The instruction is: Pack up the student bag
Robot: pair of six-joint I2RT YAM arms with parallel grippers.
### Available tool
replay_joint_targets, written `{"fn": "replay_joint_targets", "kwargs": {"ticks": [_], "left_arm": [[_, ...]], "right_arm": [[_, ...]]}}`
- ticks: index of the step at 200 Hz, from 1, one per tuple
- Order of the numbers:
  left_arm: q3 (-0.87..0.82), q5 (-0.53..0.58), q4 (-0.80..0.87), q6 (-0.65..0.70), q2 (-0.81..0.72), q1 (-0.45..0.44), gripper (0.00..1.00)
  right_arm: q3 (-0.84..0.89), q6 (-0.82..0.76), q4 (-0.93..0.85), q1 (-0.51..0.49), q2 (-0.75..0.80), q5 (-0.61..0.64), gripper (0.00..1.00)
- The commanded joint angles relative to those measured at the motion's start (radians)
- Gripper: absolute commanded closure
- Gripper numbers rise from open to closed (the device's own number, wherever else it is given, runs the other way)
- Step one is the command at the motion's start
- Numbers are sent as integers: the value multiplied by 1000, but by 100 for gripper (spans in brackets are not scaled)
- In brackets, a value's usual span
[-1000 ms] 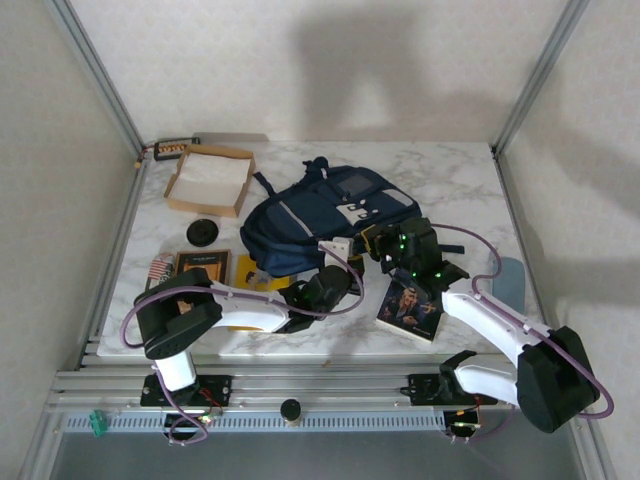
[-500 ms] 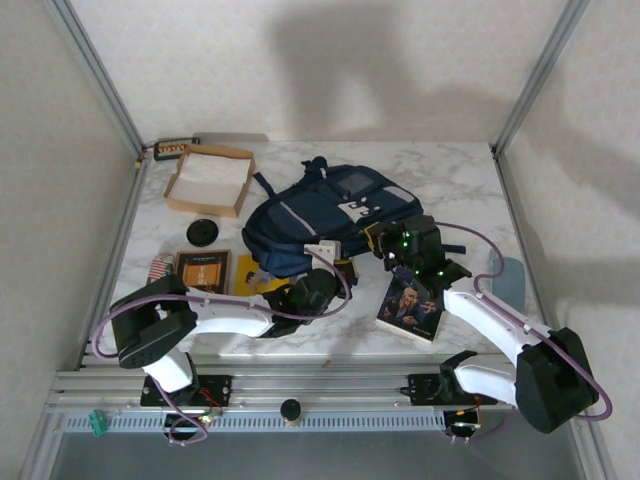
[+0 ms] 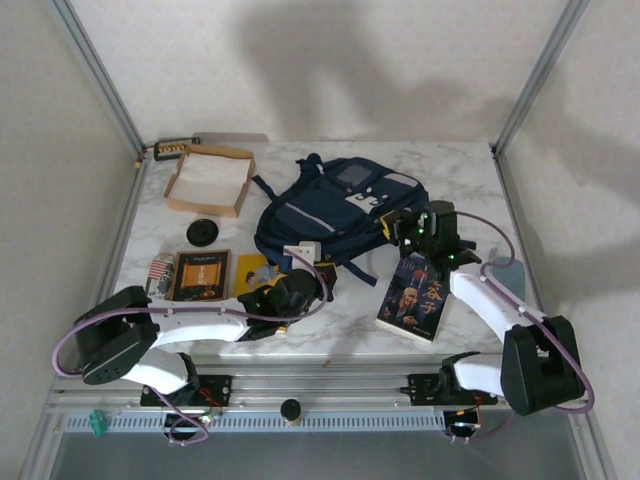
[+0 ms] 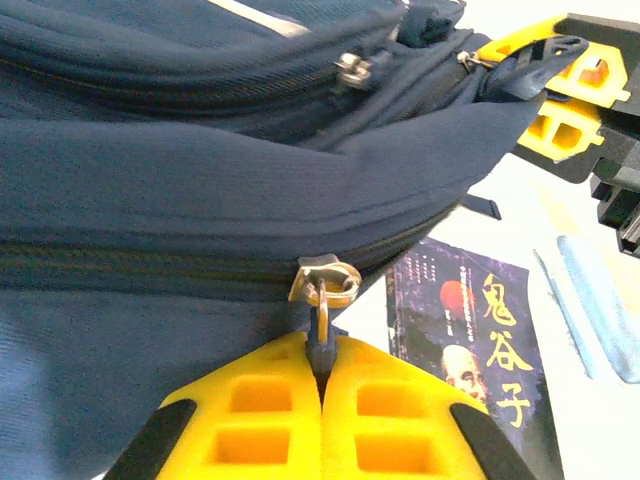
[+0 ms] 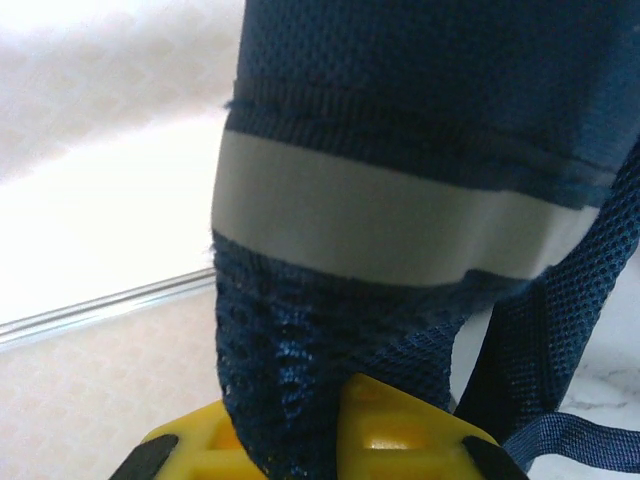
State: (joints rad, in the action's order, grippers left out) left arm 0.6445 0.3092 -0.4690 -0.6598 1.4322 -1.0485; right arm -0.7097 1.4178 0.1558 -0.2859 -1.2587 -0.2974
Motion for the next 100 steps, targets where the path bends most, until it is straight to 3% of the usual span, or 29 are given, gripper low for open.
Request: {"fn": "replay_joint_targets", "kwargs": {"ticks": [1, 9, 49, 65, 84, 100], "left_arm": [[17, -30, 4, -5, 8, 31, 100], [42, -48, -23, 9, 34, 32, 100], [165, -82, -33, 41, 140, 33, 100], [173, -74, -42, 38, 161, 40, 100], [168, -91, -76, 33, 164, 50, 100], [177, -90, -82, 45, 170, 51, 100]], "right_arm": [[-101, -87, 58, 33, -23, -29, 100], [-114, -107, 49, 26, -30, -35, 100], [-126, -265, -151, 39, -32, -44, 56], [-145, -351, -294, 44, -15, 19, 42], [-132, -404, -378, 61, 26, 13, 24], [-141, -438, -456, 60, 57, 14, 14]]}}
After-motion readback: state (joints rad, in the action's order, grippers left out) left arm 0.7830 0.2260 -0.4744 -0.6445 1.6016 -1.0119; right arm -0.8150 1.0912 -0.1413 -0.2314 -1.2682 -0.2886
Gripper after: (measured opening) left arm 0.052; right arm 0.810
